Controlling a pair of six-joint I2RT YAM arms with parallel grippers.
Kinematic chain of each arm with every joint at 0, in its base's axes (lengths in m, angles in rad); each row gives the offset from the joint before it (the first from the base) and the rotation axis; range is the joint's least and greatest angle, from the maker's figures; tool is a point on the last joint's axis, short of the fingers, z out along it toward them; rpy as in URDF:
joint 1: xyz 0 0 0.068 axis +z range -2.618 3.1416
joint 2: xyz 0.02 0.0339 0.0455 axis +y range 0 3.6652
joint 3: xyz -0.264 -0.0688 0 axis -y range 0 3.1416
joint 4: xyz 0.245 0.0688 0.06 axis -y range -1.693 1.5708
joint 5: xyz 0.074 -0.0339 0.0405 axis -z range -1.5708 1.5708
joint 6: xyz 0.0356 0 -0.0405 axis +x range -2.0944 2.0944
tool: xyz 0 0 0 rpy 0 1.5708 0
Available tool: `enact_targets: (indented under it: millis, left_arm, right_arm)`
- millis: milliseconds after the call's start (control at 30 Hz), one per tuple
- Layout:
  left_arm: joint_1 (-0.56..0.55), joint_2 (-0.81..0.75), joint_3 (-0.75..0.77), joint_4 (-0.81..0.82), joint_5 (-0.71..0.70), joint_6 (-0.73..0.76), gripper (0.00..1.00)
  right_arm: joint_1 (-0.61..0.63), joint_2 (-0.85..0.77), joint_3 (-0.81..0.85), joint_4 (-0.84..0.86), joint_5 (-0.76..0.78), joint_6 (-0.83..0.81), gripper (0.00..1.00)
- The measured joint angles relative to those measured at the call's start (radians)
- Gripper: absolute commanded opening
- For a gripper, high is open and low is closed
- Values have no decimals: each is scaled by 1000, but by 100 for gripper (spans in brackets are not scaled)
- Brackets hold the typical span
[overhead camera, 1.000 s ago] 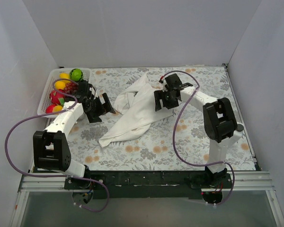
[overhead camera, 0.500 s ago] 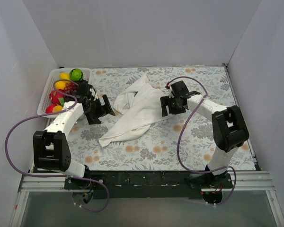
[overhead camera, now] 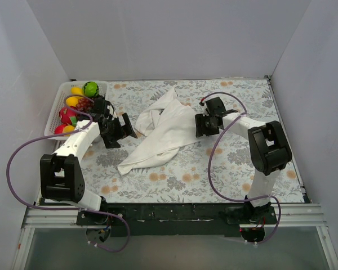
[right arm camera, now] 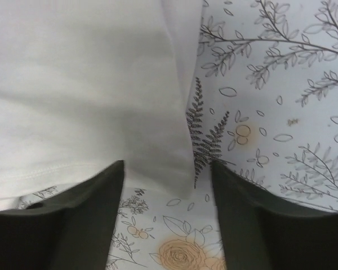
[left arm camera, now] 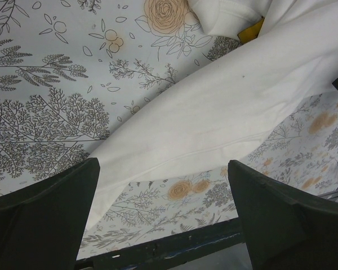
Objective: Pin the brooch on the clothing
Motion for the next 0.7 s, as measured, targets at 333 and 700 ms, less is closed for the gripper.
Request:
enact_targets:
  millis: [333, 700]
  left_arm:
    - [0, -3, 8, -47, -24, 0, 98]
    - [0, -43, -23, -87, 11, 18, 98]
  right_arm:
    - [-3, 57, 39, 35, -126, 2, 1]
    - [-138, -27, 204, 42, -300, 91, 1]
